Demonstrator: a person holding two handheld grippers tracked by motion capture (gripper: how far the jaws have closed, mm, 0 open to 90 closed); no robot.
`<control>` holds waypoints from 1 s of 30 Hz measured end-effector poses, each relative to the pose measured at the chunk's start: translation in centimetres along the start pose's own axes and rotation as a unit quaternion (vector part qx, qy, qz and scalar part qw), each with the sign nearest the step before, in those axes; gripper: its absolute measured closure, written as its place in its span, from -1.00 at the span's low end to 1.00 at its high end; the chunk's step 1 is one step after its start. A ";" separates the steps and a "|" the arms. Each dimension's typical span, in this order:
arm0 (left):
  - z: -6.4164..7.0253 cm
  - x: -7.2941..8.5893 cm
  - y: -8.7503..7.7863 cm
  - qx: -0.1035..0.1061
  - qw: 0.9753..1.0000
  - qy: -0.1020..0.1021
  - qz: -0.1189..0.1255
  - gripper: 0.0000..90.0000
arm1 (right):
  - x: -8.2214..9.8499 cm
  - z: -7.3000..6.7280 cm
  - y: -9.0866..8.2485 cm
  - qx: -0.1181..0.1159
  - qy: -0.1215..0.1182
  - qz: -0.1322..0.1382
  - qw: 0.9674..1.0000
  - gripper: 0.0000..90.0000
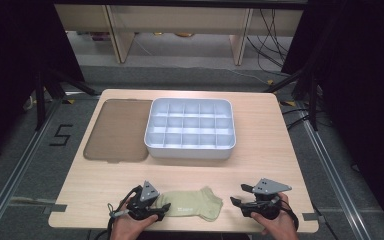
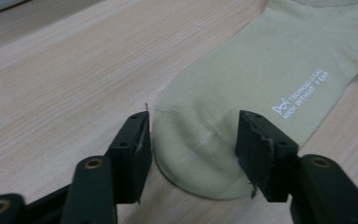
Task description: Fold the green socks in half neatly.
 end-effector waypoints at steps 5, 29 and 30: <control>0.4 0.0 0.1 0.010 1.000 -0.002 0.003 0.19 | 0.0 0.0 0.1 -0.012 -0.004 -0.003 1.000 -0.15; 1.1 -0.5 -0.1 0.036 0.998 -0.030 0.035 0.79 | -3.9 -3.9 4.0 -0.067 -0.053 0.016 0.996 0.54; 1.0 -0.5 -0.3 0.035 0.999 -0.019 0.029 0.79 | -3.9 -3.9 4.0 -0.067 -0.053 0.016 0.996 0.54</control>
Point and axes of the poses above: each handheld gripper's, and its own axes: y roughly forward along the jaws, x roughly out of its underside, z roughly to its right, the point moved 3 cm from there along y, roughly forward along the jaws, and after that the axes turned 4 degrees about -y, right-handed, at the moved point
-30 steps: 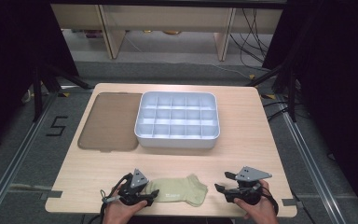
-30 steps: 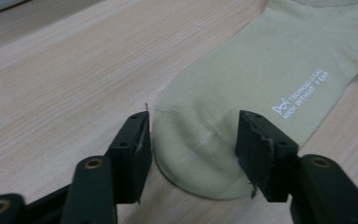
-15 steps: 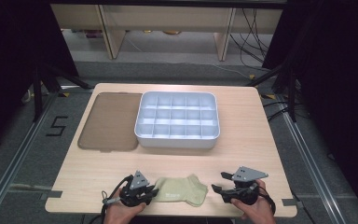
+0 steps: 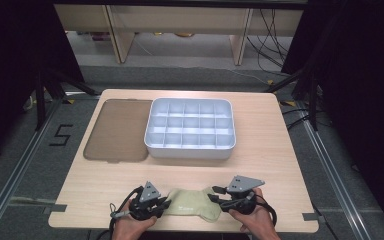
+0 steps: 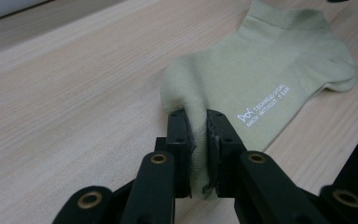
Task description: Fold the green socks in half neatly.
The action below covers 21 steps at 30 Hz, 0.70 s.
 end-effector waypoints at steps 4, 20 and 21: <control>0.1 -0.1 0.1 0.003 1.000 -0.015 0.020 0.79 | -1.4 -0.7 2.0 -0.011 -0.023 -0.003 1.000 0.81; -0.2 -0.2 -0.2 0.000 1.000 -0.016 0.018 0.79 | -3.2 -1.3 7.8 -0.021 -0.041 -0.048 0.998 1.00; -0.2 -0.2 -0.1 -0.001 1.000 -0.019 0.021 0.79 | -3.2 -1.3 7.9 -0.018 -0.036 -0.051 0.998 1.00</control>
Point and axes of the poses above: each handheld gripper's, and its own axes: y roughly forward along the jaws, x roughly out of its underside, z roughly to its right, the point moved 3 cm from there along y, roughly forward along the jaws, and after that the axes turned 4 degrees about -y, right-handed, at the moved point
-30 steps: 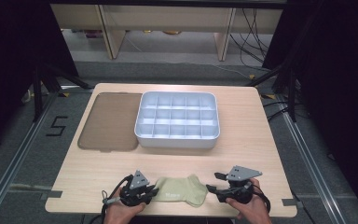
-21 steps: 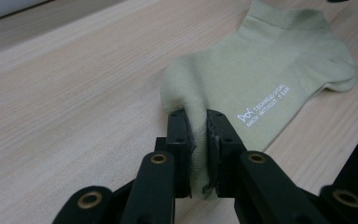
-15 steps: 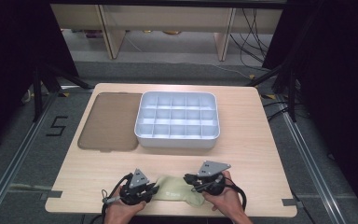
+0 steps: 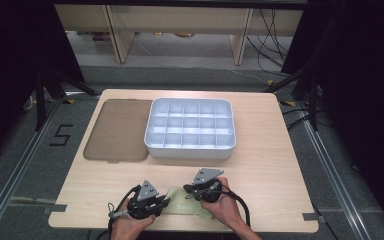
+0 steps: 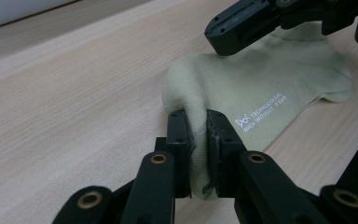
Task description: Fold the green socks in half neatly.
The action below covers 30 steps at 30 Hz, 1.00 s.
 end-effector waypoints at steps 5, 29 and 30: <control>-0.2 0.0 -0.1 -0.003 1.000 -0.002 -0.004 0.79 | 0.1 0.1 0.6 0.005 -0.001 -0.012 1.000 1.00; -1.4 -0.8 -1.4 -0.015 0.999 -0.018 0.027 0.79 | -0.9 -0.7 -0.2 -0.045 0.002 -0.010 0.999 0.99; -1.4 -0.8 -1.4 -0.012 0.999 -0.020 0.027 0.79 | -0.9 -0.7 -0.2 -0.045 0.002 -0.010 0.999 0.99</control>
Point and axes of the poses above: each handheld gripper's, and its own axes: y roughly forward along the jaws, x roughly out of its underside, z roughly to its right, the point moved 3 cm from there along y, roughly forward along the jaws, and after that the axes turned 4 degrees about -y, right-handed, at the moved point
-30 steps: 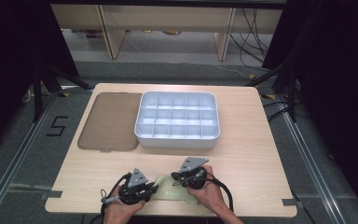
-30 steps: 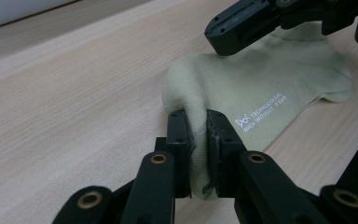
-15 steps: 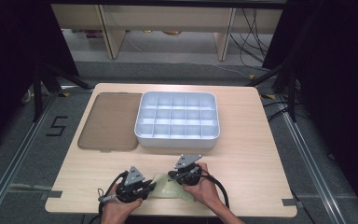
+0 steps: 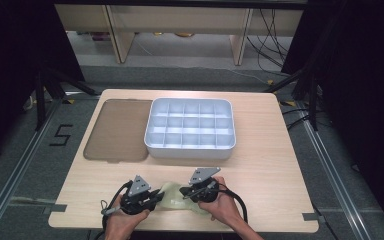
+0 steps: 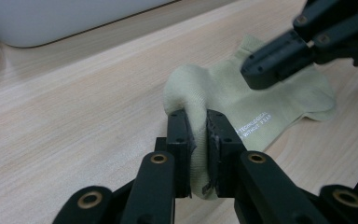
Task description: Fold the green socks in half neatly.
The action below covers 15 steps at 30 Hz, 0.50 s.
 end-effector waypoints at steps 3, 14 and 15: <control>0.1 0.0 0.0 0.000 1.000 -0.003 0.003 0.79 | 0.5 -0.8 0.0 -0.015 -0.010 -0.005 1.000 0.99; -0.2 -0.1 -0.3 -0.003 1.000 0.017 -0.010 0.79 | 1.1 -1.8 0.6 -0.031 -0.018 -0.020 0.999 0.96; -0.2 -0.1 -0.2 -0.004 1.000 0.013 -0.006 0.79 | 1.1 -1.8 0.6 -0.031 -0.018 -0.020 0.999 0.96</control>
Point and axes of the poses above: each handheld gripper's, and its own axes: y roughly forward along the jaws, x roughly out of its underside, z roughly to its right, the point moved 3 cm from there along y, roughly forward along the jaws, and after that the axes turned 4 degrees about -y, right-handed, at the moved point
